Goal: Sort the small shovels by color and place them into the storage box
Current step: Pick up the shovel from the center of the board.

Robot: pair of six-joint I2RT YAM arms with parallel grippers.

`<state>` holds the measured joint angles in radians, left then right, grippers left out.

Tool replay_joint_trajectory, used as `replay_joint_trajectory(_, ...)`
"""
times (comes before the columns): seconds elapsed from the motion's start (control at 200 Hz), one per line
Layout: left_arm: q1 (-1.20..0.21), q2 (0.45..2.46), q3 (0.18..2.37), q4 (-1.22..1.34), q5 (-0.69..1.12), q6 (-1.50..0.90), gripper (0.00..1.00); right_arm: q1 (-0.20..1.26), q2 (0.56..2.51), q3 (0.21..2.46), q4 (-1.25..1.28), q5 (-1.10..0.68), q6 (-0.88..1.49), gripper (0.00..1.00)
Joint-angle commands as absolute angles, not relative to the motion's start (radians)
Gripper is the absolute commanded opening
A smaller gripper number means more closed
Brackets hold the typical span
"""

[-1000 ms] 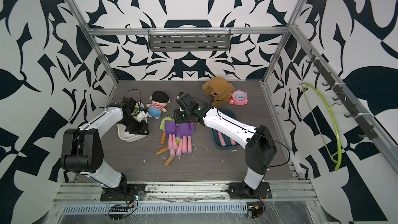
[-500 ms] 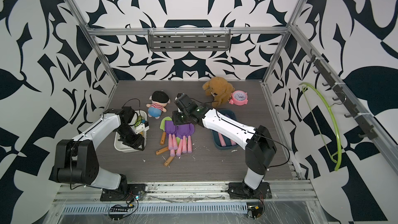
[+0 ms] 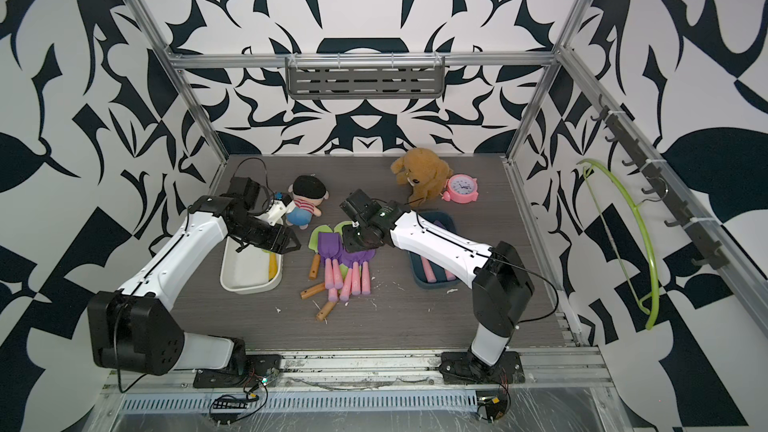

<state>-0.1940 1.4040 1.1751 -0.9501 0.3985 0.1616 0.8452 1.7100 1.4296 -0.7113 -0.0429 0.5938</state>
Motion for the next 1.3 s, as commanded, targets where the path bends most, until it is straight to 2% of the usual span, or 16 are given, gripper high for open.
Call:
replay_joint_trajectory(0.0, -0.213, 1.428, 1.142, -0.791, 0.541, -0.012, 0.68, 0.84, 1.66, 1.402, -0.862, -0.012, 0.602, 0.4)
replay_joint_trajectory(0.13, -0.213, 1.448, 1.093, -0.765, 0.575, -0.039, 0.68, 0.839, 1.647, 1.323, -0.887, -0.018, 0.644, 0.4)
replay_joint_trajectory(0.325, -0.213, 1.396, 1.009, -0.705, 0.584, -0.054, 0.68, 0.839, 1.67, 1.264, -0.812, -0.118, 0.689, 0.4)
replay_joint_trajectory(0.885, -0.206, 1.361, 0.97, -0.667, 0.565, -0.064, 0.7, 0.839, 1.873, 1.366, -0.723, -0.154, 0.65, 0.4)
replay_joint_trajectory(1.295, -0.177, 1.312, 0.927, -0.644, 0.565, -0.073, 0.7, 0.817, 1.924, 1.358, -0.762, -0.047, 0.64, 0.35)
